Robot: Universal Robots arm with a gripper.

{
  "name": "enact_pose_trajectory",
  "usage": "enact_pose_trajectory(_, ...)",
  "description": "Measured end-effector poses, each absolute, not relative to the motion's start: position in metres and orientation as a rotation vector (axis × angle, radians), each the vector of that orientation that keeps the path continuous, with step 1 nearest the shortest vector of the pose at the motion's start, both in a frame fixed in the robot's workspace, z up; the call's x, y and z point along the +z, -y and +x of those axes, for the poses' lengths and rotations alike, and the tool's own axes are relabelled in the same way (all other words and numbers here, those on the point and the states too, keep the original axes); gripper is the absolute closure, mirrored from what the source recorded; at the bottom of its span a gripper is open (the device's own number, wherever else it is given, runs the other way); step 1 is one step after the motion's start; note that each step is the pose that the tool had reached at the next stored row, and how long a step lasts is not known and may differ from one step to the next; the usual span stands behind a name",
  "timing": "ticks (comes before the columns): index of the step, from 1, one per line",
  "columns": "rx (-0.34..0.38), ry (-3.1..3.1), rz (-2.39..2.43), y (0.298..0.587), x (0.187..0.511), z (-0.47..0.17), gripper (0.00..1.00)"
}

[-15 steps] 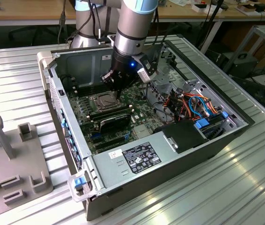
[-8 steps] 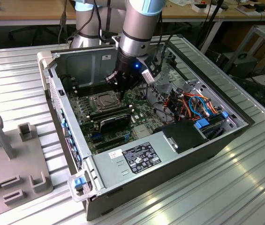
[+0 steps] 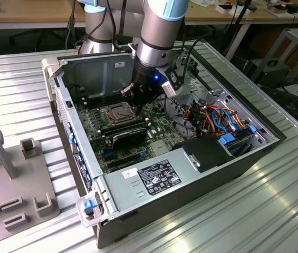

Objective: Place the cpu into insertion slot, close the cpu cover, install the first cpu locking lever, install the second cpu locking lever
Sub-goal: 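Install the second cpu locking lever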

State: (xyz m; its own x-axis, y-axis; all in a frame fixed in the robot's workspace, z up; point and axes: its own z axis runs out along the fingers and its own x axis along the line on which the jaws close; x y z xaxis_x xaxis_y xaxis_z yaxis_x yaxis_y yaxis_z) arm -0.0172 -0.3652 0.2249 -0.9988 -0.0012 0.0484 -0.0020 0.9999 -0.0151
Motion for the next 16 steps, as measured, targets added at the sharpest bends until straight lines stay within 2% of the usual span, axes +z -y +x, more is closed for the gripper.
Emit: enact_pose_trajectory(16, 0.023, 3.093, -0.001, 0.368, 0.228, -0.042, 0.89)
